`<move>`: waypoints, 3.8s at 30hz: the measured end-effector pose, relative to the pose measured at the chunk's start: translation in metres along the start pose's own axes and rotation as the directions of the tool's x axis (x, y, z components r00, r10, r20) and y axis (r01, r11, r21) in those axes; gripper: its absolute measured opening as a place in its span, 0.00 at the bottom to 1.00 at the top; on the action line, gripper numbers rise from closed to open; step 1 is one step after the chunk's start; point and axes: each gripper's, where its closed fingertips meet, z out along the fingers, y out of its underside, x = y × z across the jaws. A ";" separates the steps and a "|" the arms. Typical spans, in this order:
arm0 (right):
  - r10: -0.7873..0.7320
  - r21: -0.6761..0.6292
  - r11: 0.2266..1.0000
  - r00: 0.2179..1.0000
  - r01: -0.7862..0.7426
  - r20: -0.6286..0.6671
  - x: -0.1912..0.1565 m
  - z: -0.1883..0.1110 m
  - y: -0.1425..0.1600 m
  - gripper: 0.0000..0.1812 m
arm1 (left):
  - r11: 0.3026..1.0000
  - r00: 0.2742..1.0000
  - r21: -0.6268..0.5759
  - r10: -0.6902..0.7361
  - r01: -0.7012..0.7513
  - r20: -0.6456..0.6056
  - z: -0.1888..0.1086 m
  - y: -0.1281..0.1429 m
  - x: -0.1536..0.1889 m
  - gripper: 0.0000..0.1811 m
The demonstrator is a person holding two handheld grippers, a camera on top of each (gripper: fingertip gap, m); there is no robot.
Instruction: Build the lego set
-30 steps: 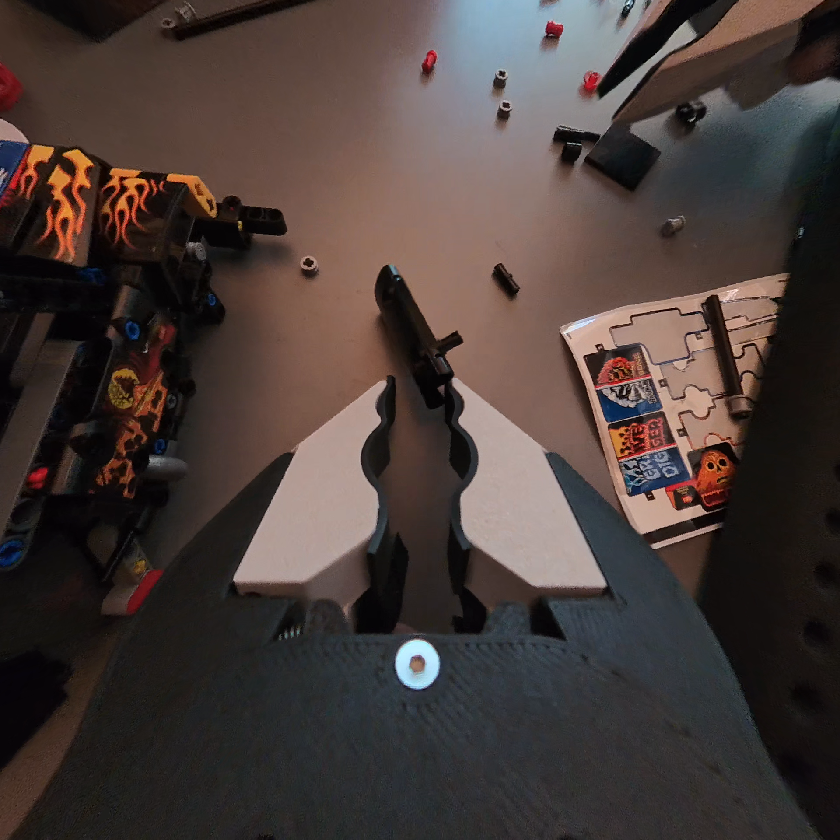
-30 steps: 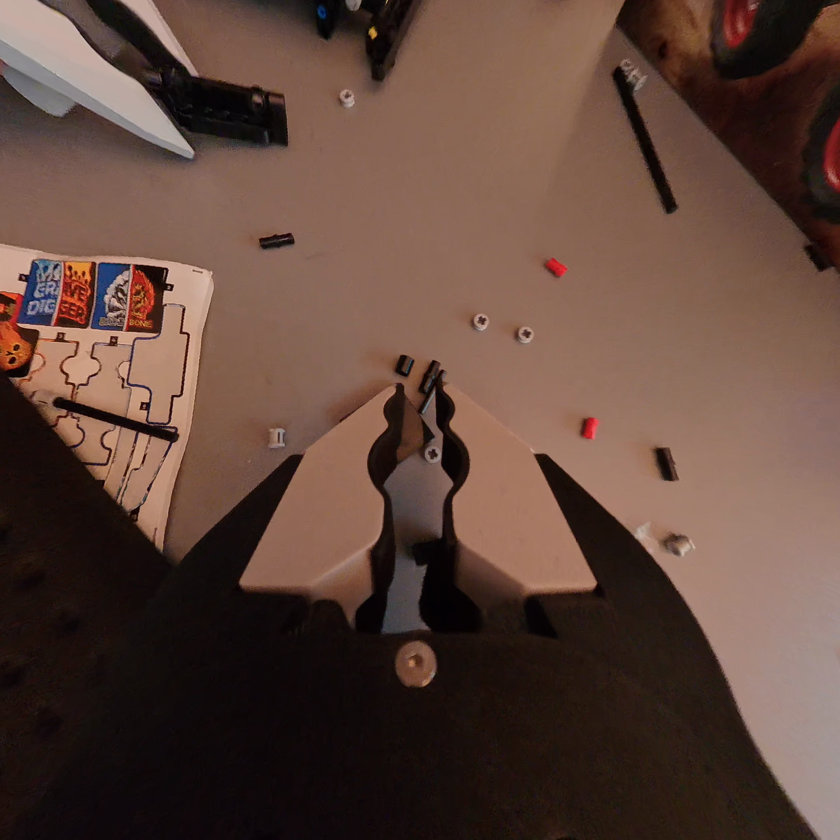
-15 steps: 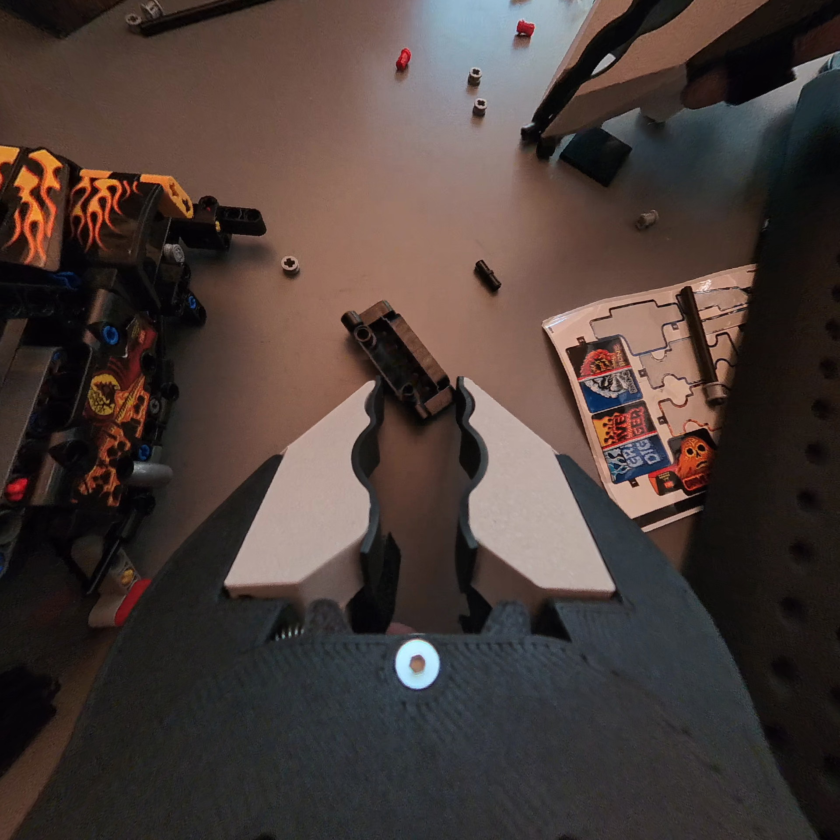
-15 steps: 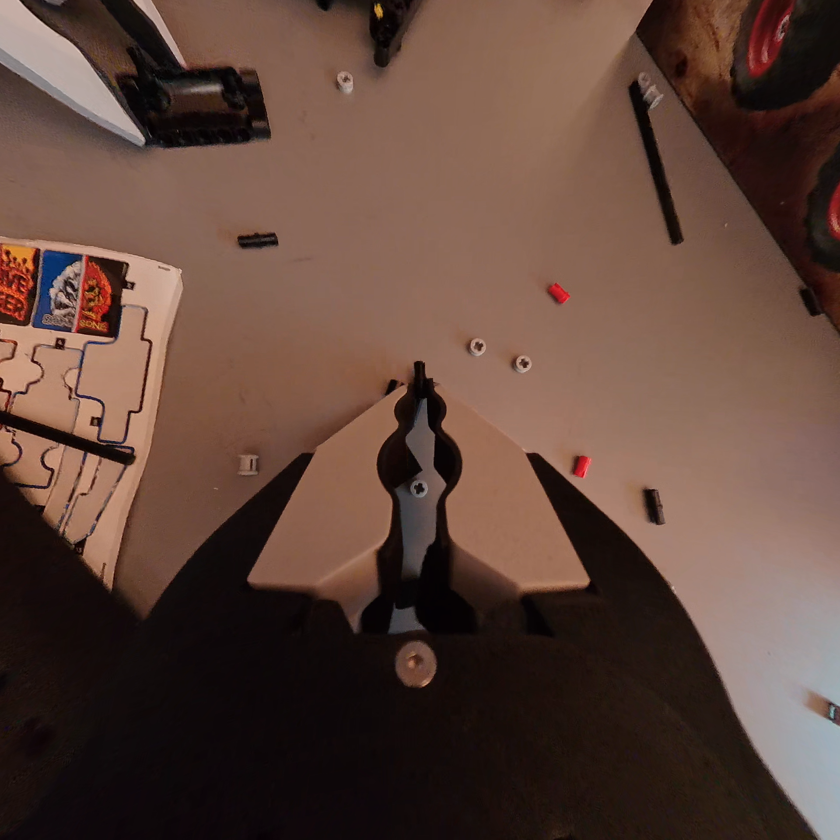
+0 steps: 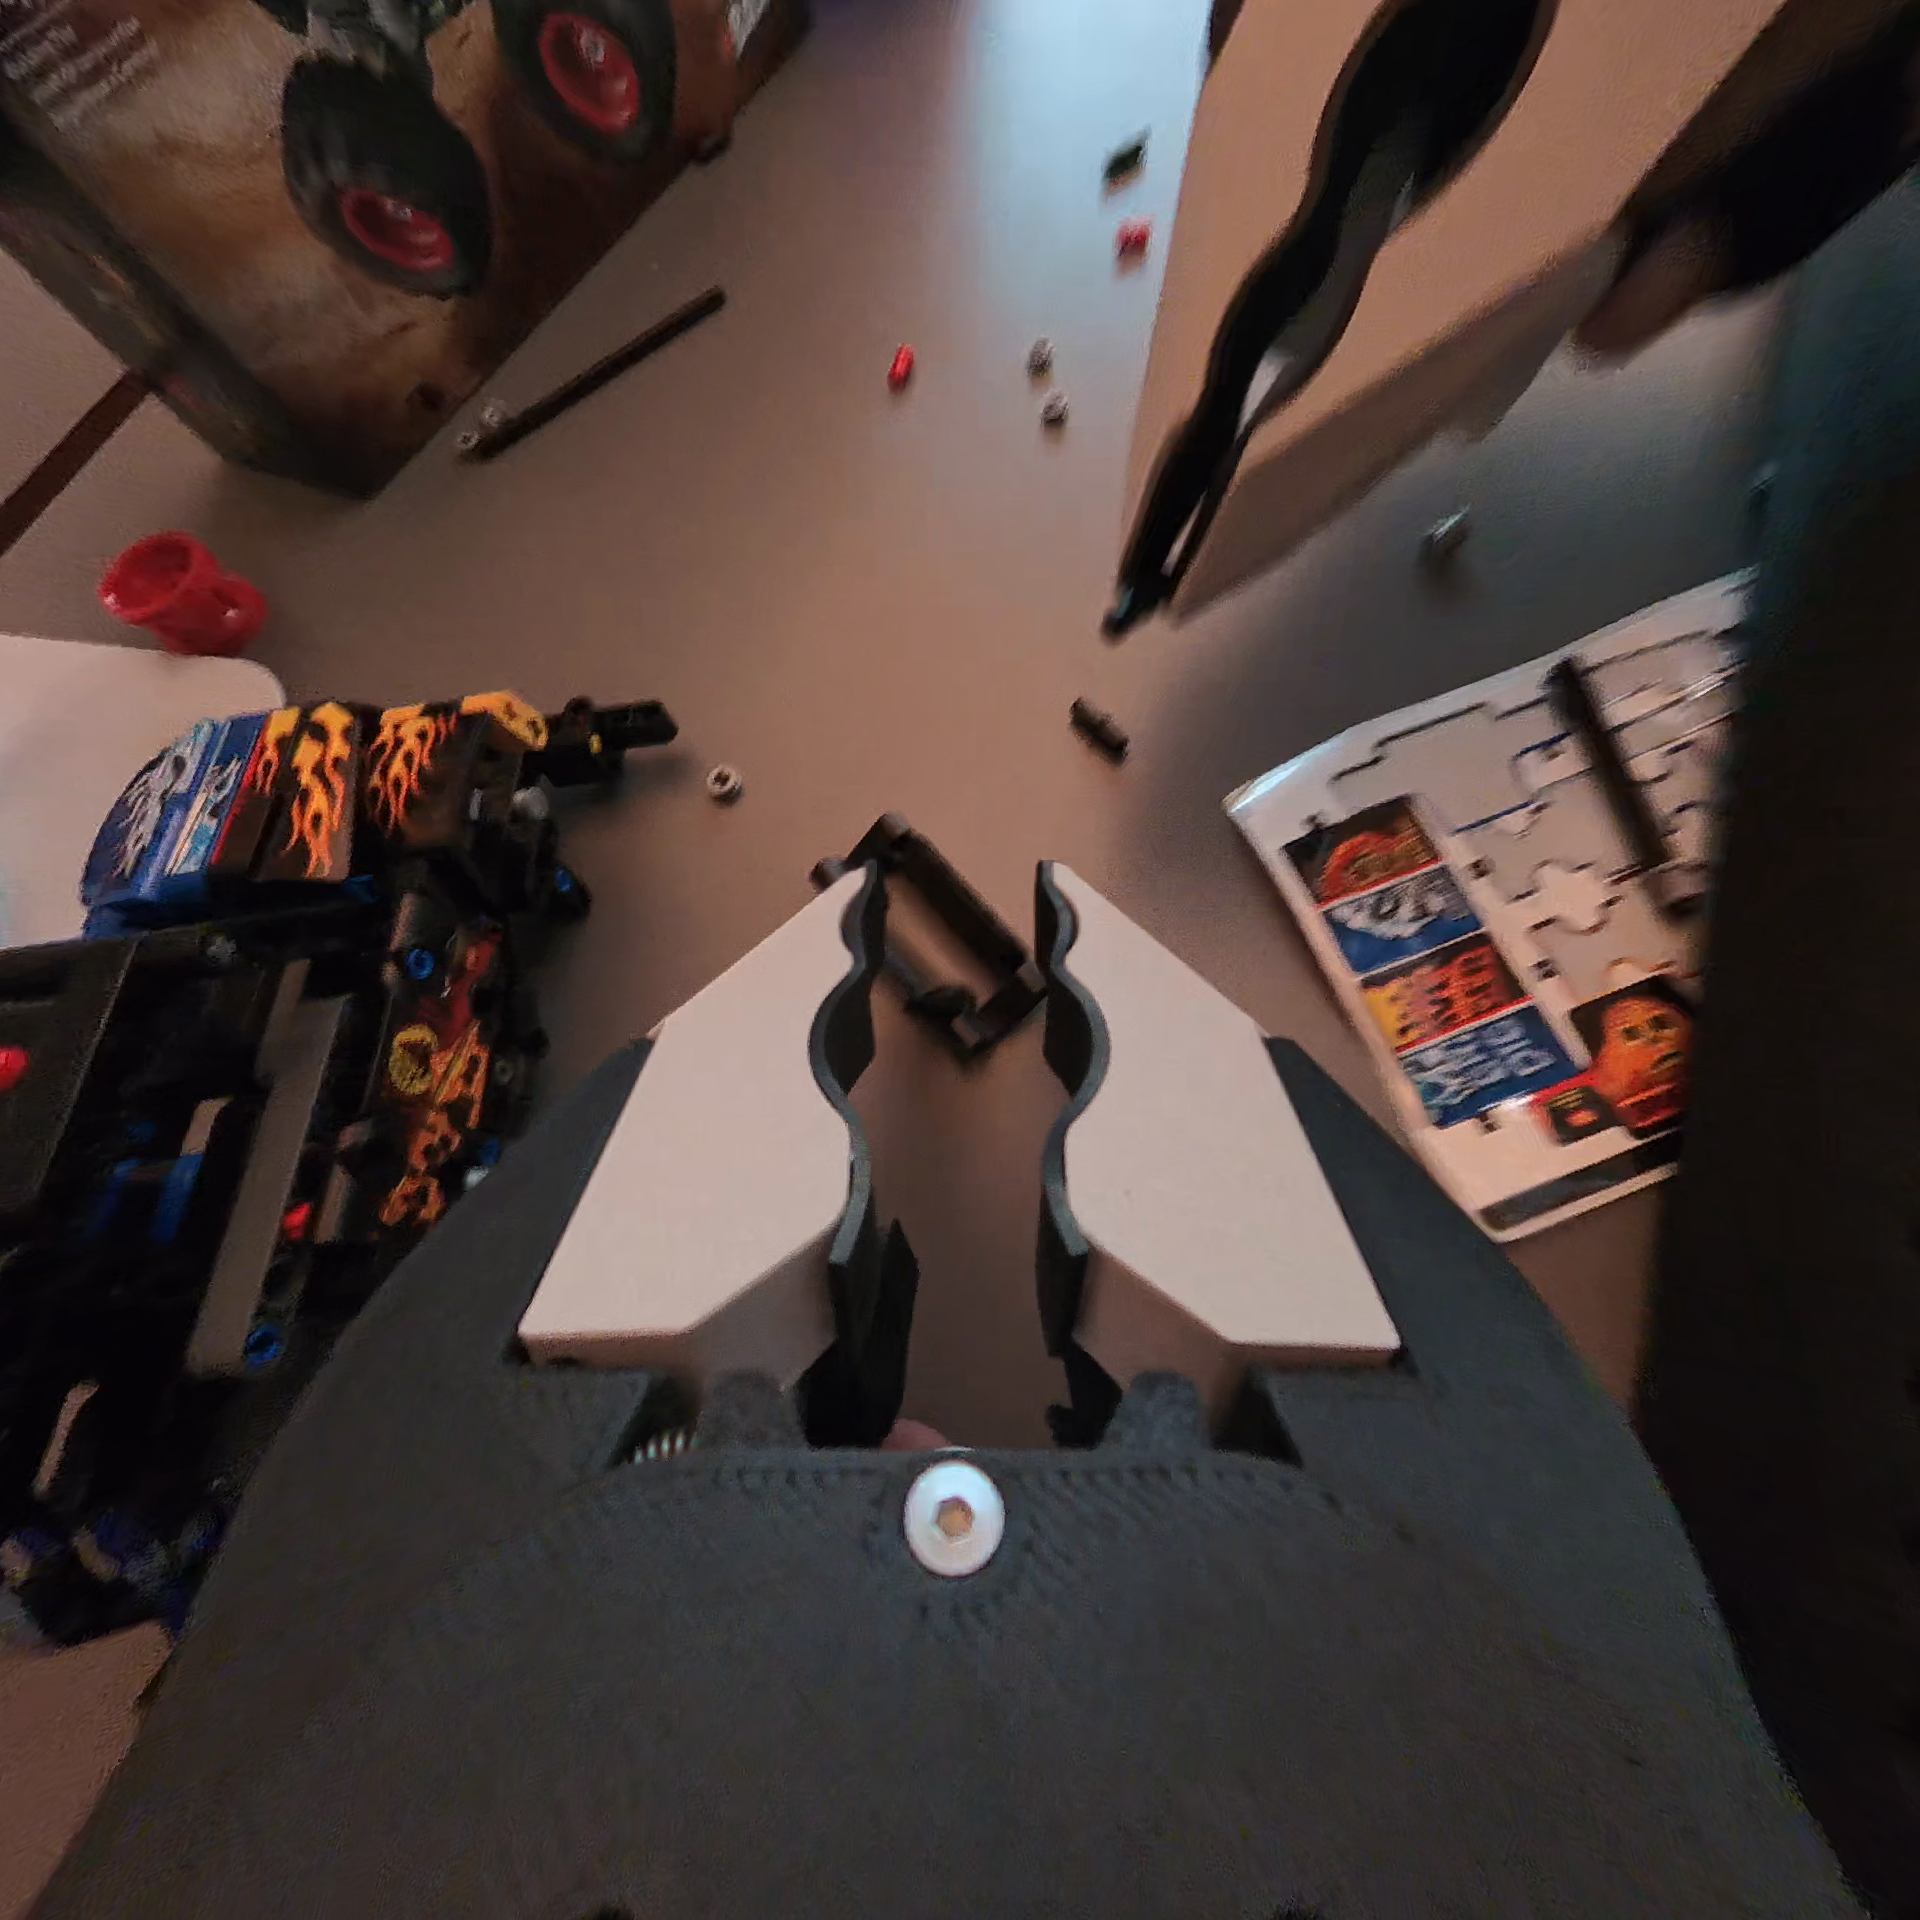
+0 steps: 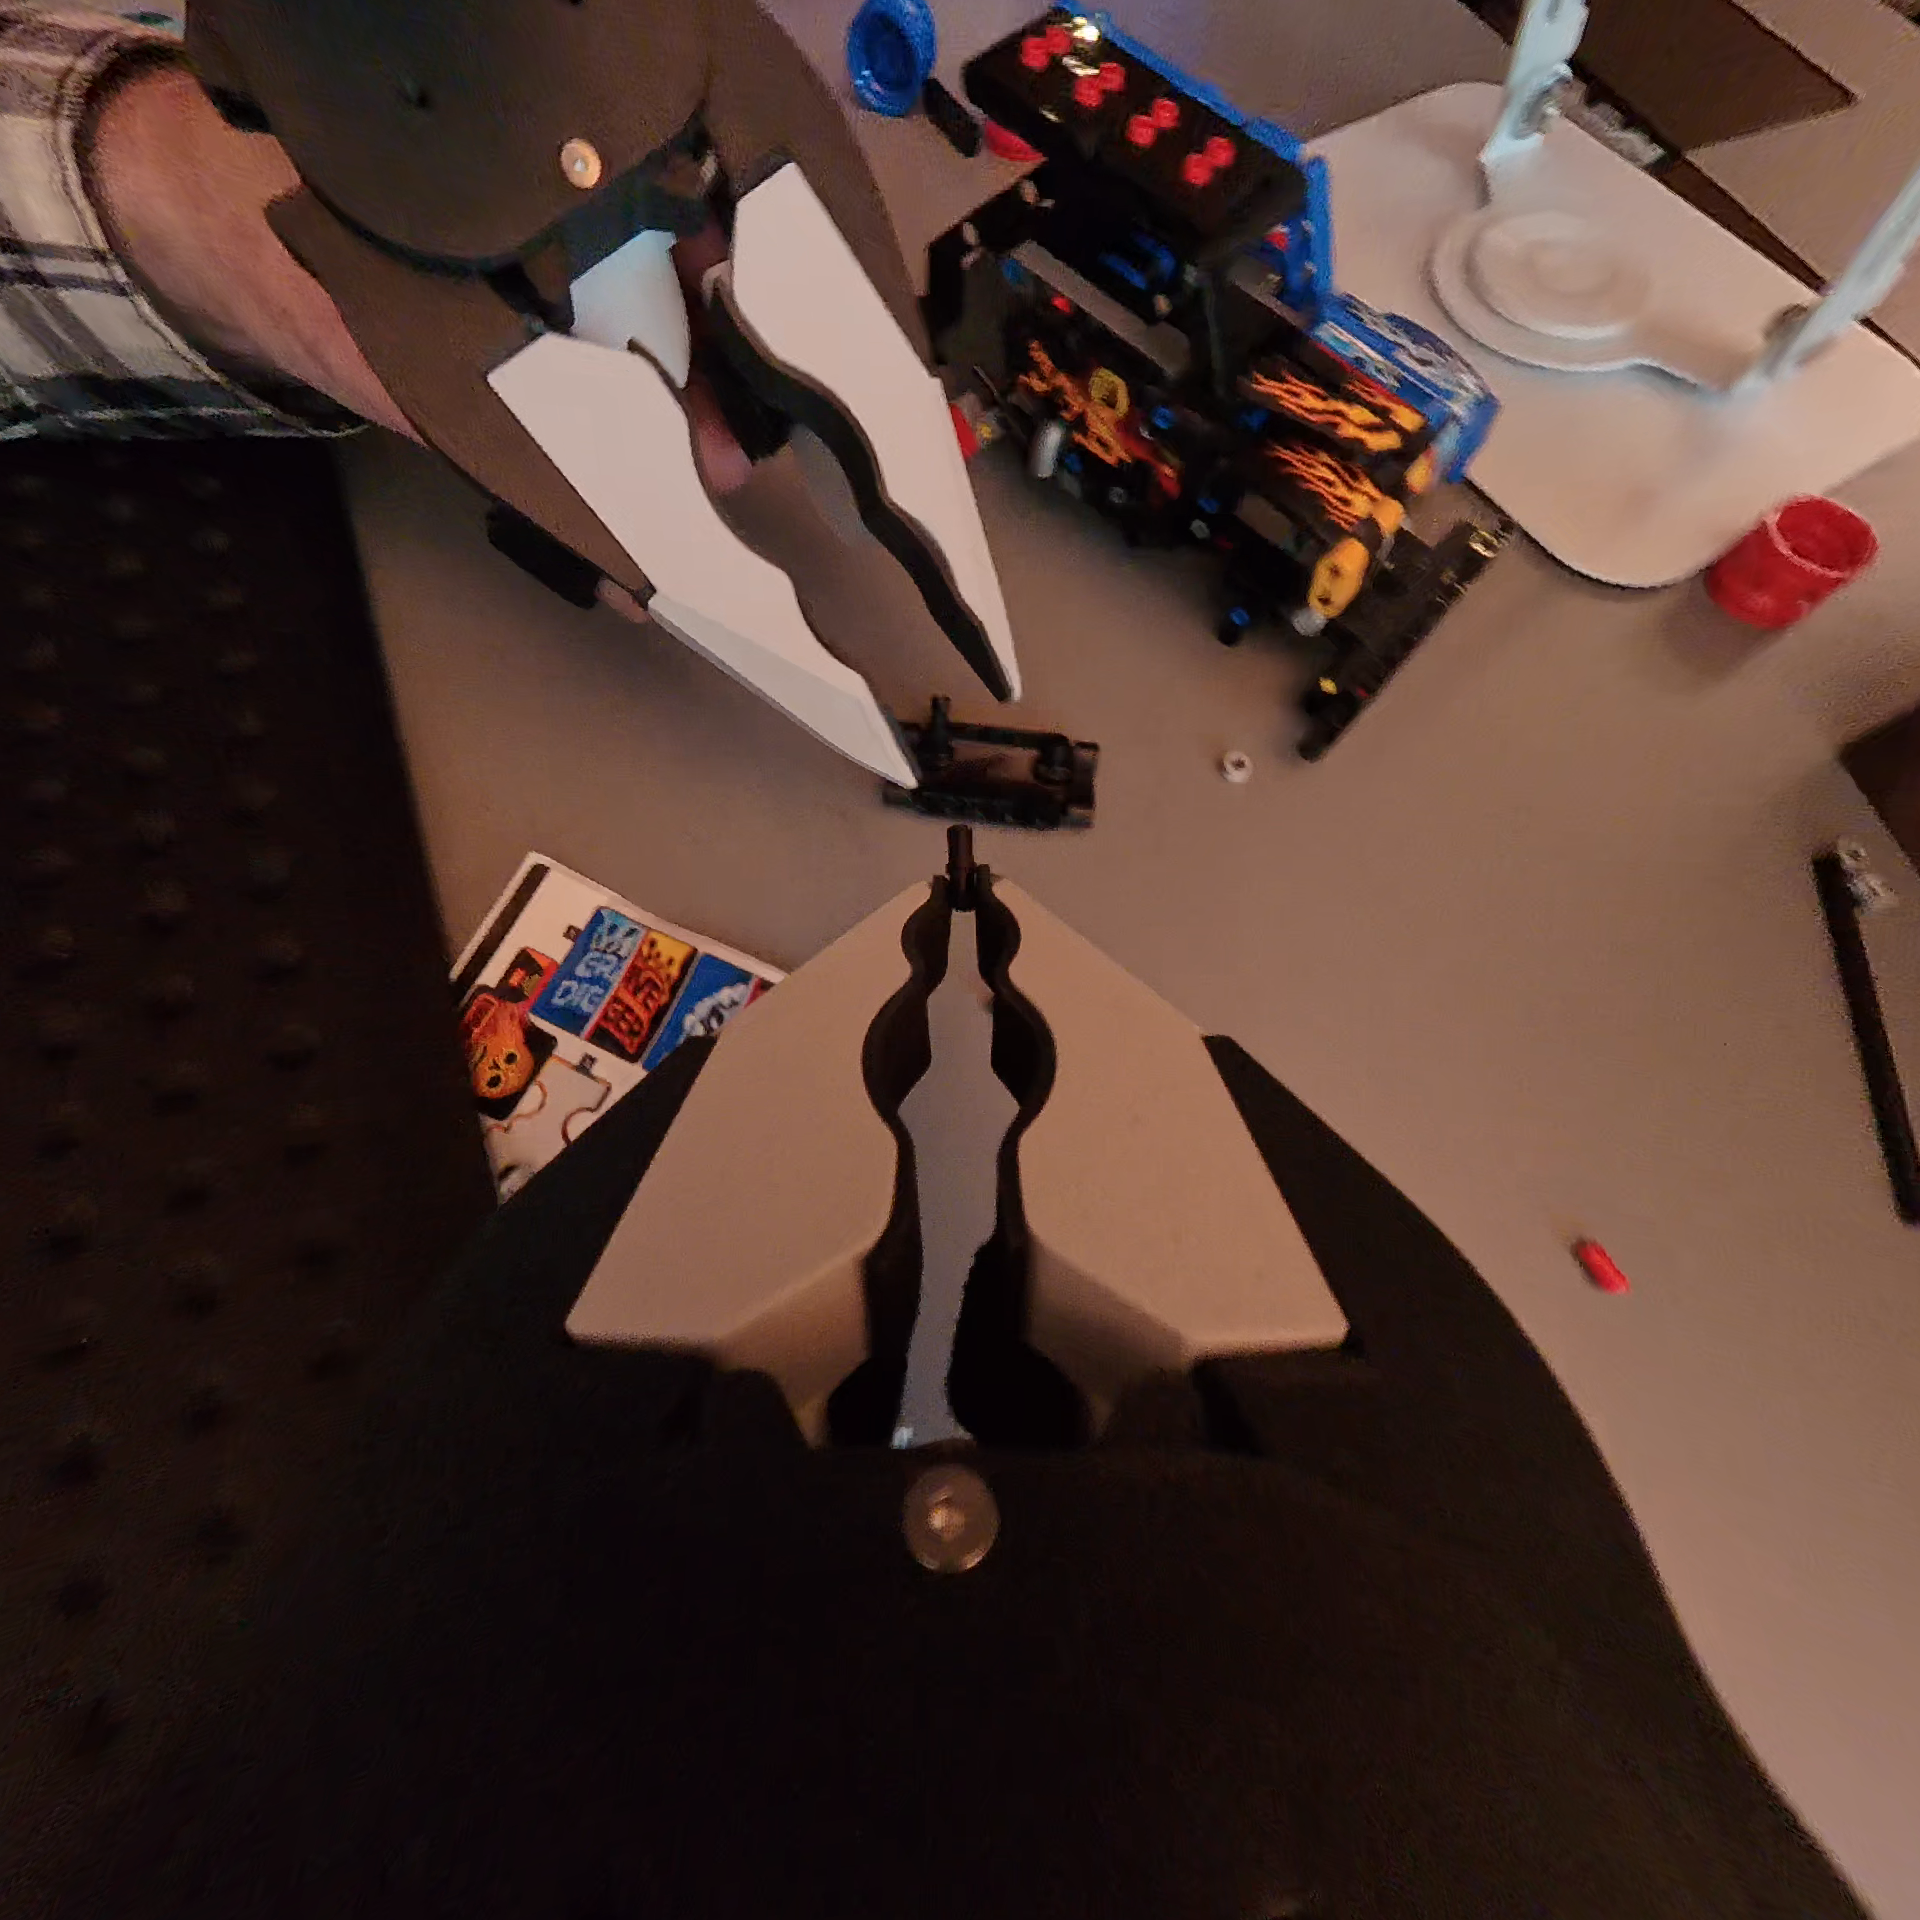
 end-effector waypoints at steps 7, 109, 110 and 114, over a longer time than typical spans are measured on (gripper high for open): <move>0.007 0.049 0.999 0.995 -0.012 0.099 -0.019 0.012 -0.015 0.01 | 0.944 0.961 0.187 0.275 -0.273 0.017 -0.017 -0.035 0.025 0.07; -0.063 -0.468 0.831 0.886 0.302 0.459 0.017 0.018 0.023 0.07 | 0.953 0.955 -0.083 0.283 -0.291 -0.091 0.038 0.000 0.030 0.15; -0.063 -0.447 0.854 0.907 0.264 0.416 0.023 0.016 0.019 0.09 | 0.951 0.953 -0.083 0.292 -0.299 -0.079 0.037 0.001 0.029 0.15; 0.046 -0.375 0.923 0.947 0.081 0.318 0.031 0.011 0.019 0.16 | 0.957 0.957 -0.005 0.288 -0.288 -0.030 0.027 -0.012 0.022 0.15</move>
